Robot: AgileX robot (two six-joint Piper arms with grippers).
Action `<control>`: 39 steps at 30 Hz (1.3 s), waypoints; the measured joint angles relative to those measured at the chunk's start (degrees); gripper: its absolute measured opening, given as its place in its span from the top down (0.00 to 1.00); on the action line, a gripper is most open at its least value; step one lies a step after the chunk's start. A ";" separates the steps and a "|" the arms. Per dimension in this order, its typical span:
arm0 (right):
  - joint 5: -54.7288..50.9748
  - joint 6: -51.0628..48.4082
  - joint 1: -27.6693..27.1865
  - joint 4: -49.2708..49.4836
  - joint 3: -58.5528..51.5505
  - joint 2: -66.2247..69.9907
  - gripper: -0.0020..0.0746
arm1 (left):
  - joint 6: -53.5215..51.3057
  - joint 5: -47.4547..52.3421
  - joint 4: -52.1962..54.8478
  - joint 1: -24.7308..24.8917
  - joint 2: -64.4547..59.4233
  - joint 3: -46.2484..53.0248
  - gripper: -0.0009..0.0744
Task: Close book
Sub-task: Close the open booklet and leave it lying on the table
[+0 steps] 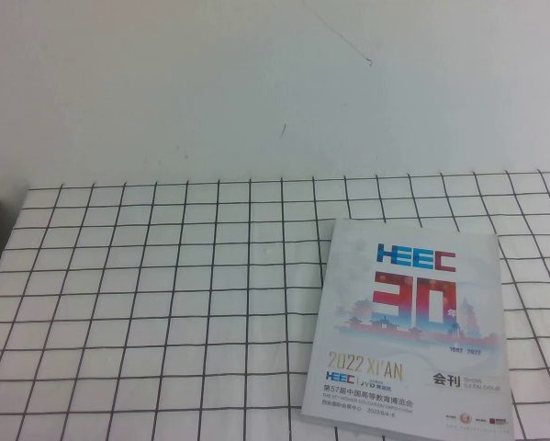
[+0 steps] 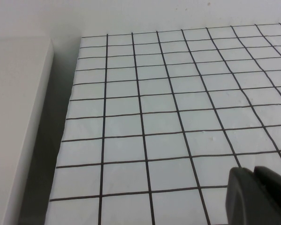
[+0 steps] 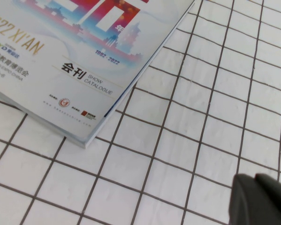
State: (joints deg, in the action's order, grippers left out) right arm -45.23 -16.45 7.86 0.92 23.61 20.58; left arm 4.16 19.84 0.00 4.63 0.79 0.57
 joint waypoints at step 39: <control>25.45 7.59 -6.94 -7.16 -24.80 -21.19 0.98 | 0.22 -0.10 0.00 -0.13 0.00 0.00 0.99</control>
State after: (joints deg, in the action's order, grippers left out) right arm -19.78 -8.85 0.92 -6.23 -1.19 -0.62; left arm 4.39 19.75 0.00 4.50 0.79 0.57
